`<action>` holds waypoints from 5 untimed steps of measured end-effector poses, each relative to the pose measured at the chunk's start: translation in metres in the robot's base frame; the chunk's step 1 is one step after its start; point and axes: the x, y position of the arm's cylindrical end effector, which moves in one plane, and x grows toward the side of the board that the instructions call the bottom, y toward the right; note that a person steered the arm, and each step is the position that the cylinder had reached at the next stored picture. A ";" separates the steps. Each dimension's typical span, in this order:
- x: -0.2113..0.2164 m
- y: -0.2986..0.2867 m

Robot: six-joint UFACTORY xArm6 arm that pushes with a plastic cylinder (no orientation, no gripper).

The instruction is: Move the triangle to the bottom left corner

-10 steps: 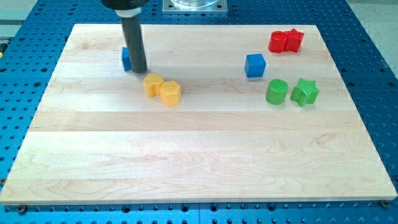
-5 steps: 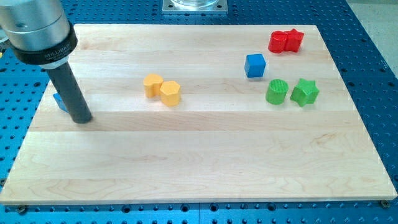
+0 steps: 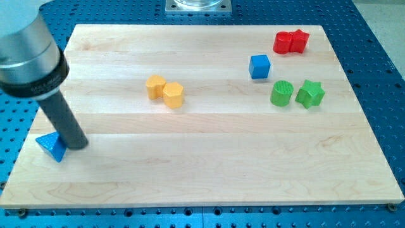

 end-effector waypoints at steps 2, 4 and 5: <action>0.001 -0.034; -0.015 0.115; -0.058 0.238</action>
